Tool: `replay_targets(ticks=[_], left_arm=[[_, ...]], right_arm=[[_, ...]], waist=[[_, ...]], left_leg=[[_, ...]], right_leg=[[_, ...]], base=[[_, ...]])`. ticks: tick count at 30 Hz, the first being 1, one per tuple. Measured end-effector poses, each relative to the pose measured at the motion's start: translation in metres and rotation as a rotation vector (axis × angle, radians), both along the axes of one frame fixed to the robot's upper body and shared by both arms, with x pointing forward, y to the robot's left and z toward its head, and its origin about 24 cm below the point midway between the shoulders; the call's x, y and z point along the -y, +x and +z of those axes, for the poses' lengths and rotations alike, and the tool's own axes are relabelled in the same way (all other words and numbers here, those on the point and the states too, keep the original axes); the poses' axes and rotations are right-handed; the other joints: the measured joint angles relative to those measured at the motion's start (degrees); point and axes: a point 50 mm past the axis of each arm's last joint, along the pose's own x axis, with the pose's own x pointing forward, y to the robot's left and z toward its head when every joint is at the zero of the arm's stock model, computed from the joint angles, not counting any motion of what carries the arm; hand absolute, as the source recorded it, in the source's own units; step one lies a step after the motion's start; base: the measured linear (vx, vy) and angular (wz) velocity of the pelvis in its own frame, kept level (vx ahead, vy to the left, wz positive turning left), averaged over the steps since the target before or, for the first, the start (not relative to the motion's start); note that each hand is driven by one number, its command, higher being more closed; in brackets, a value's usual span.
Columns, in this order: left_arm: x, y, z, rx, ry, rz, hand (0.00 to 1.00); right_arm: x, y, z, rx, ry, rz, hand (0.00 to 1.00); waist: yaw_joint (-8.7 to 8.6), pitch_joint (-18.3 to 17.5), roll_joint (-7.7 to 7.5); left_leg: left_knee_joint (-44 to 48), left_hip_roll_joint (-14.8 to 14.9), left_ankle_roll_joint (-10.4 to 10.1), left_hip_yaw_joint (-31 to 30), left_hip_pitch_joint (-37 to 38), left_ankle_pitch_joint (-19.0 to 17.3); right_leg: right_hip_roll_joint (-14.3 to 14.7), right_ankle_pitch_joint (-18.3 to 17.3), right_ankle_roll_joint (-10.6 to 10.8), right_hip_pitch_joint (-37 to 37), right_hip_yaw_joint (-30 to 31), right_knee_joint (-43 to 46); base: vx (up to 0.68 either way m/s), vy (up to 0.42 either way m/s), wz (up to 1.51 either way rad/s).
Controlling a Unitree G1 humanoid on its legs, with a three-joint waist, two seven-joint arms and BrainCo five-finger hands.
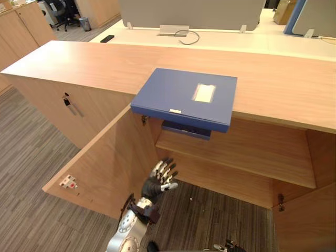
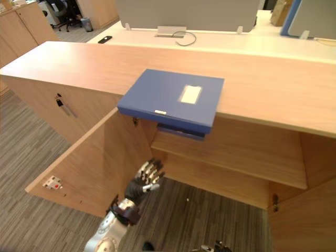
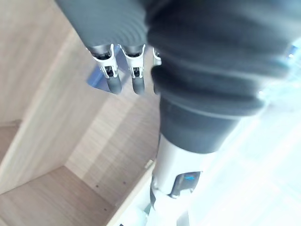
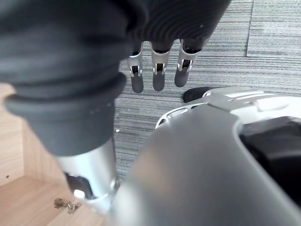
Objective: Walk over to the cabinet, pick up the folder, carry it to the office cabinet, place the folder inside the office cabinet, then close the office cabinet door
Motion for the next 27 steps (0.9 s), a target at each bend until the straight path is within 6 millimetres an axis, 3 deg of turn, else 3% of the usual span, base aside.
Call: replay_targets(ticks=[2, 4, 10, 20, 24, 27], left_arm=[[-0.007, 0.007, 0.028, 0.159, 0.073, 0.061, 0.00], [-0.015, 0.012, 0.041, 0.259, 0.190, 0.147, 0.00], [-0.026, 0.015, 0.049, 0.405, 0.592, 0.419, 0.00], [-0.030, 0.021, 0.061, 0.572, 0.851, 0.586, 0.00], [-0.027, 0.039, 0.066, 0.679, 0.975, 0.609, 0.00], [-0.028, 0.057, 0.071, 0.784, 1.142, 0.634, 0.00]], right_arm=[[0.000, 0.000, 0.000, -0.003, -0.004, 0.016, 0.00], [0.000, 0.000, 0.000, -0.004, -0.001, 0.029, 0.00], [-0.001, -0.001, 0.000, -0.005, 0.003, 0.030, 0.00], [-0.002, 0.000, 0.000, -0.002, 0.004, 0.026, 0.00], [-0.004, 0.000, -0.001, -0.003, 0.006, 0.023, 0.00], [-0.008, -0.001, -0.002, -0.006, 0.016, 0.017, 0.00]], waist=[[0.20, -0.1, 0.07], [0.39, -0.1, 0.05], [0.73, -0.2, -0.26], [0.46, 0.0, -1.19], [0.13, -0.1, -1.53], [-0.24, -0.7, -2.74]], left_leg=[[-0.2, -0.3, 0.2, -1.0, -0.7, 0.1], [-0.3, -0.5, 0.3, -1.8, -1.0, 0.2], [-0.3, -0.4, 0.1, -3.0, -1.5, 0.4], [-0.4, 1.1, -0.6, -0.4, 0.4, 0.5], [-0.4, 1.3, -0.7, 0.7, 0.8, 0.4], [-0.4, 1.4, -0.8, 1.2, 1.1, 0.1]], right_leg=[[-0.2, 0.0, 0.0, 0.0, -0.9, -0.3], [-0.2, 0.0, 0.0, 0.1, -1.7, -0.5], [0.3, 0.1, -0.2, 1.0, -3.2, -1.4], [1.9, 1.0, -2.2, 2.0, -1.1, -2.6], [2.2, 1.5, -2.9, 1.8, 0.3, -3.2], [2.2, 1.6, -2.9, 1.8, 0.8, -3.5]], base=[[-0.03, -0.013, 0.24], [-0.01, -0.012, 0.20], [0.02, -0.030, 0.14], [-0.03, -0.023, -0.14], [-0.07, 0.006, -0.17], [-0.03, 0.003, -0.12]])
